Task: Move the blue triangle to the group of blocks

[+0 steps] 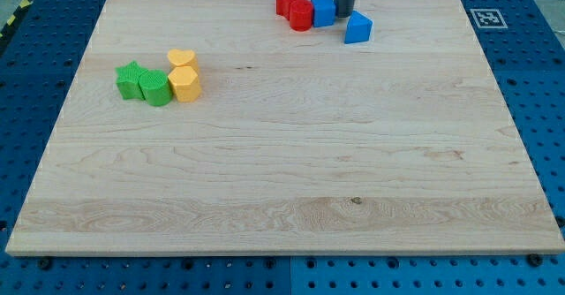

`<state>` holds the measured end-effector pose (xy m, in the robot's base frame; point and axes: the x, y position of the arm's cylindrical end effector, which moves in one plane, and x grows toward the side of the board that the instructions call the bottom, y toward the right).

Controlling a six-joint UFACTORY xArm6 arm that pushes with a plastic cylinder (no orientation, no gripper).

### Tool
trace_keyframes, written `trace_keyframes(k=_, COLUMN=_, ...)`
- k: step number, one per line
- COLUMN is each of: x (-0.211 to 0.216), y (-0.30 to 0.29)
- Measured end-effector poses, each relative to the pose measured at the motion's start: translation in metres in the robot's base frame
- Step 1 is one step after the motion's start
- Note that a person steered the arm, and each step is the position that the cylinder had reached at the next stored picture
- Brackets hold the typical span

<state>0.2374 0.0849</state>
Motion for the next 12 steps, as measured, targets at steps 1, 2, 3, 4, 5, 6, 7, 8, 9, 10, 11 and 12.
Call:
trace_keyframes(k=1, x=0.0, y=-0.014)
trace_keyframes(k=2, x=0.0, y=-0.014)
trace_keyframes(k=3, x=-0.001, y=0.012)
trace_keyframes(k=4, x=-0.001, y=0.05)
trace_keyframes(k=5, x=0.012, y=0.063)
trace_keyframes(k=6, x=0.019, y=0.064)
trace_keyframes(k=7, x=0.019, y=0.064)
trace_keyframes(k=8, x=0.031, y=0.064)
trace_keyframes(k=9, x=0.057, y=0.064)
trace_keyframes(k=10, x=0.057, y=0.064)
trace_keyframes(k=11, x=0.056, y=0.06)
trace_keyframes(k=12, x=0.054, y=0.042)
